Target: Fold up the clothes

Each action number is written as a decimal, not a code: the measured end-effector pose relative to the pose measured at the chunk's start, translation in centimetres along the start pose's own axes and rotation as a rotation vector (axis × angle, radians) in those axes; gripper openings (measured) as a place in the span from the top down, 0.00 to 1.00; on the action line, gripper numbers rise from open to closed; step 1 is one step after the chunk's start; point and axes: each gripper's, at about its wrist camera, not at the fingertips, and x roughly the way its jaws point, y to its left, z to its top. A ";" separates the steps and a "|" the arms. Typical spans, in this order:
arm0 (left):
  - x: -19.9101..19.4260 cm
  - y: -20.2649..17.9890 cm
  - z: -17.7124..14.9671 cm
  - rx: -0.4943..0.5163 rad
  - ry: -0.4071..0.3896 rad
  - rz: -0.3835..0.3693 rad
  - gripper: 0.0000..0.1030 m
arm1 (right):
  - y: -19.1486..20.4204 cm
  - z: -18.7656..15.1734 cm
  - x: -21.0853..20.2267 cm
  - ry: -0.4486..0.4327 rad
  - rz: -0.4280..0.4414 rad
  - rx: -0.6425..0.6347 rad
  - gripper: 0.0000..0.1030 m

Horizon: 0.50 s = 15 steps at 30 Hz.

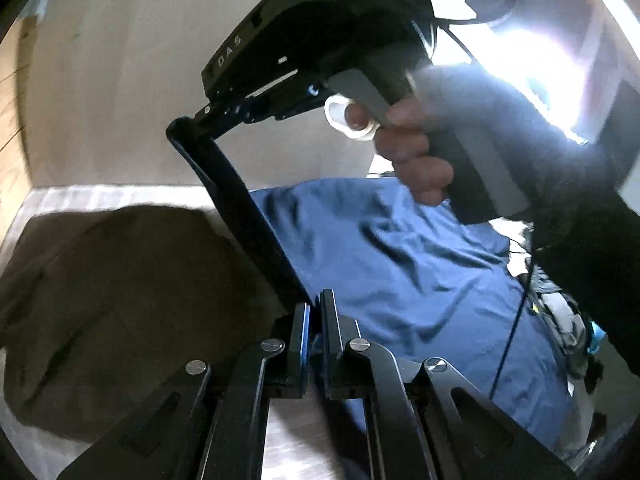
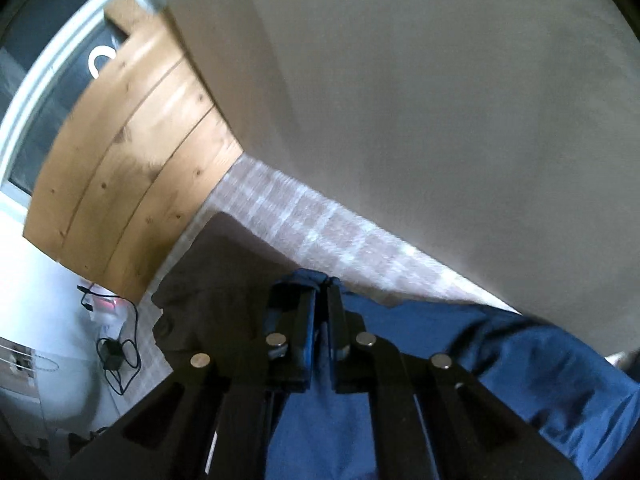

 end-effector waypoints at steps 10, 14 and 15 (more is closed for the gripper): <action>7.3 -7.7 -2.0 0.226 0.247 -0.113 0.90 | -14.2 -8.6 -6.0 -0.030 -0.234 0.193 0.85; 6.9 -7.7 -3.4 0.262 0.270 -0.074 0.81 | -19.2 -12.3 -7.3 0.020 -0.297 0.319 0.70; 6.8 -7.2 -3.6 0.263 0.276 -0.054 0.81 | -19.8 -12.8 -7.9 -0.001 -0.293 0.329 0.70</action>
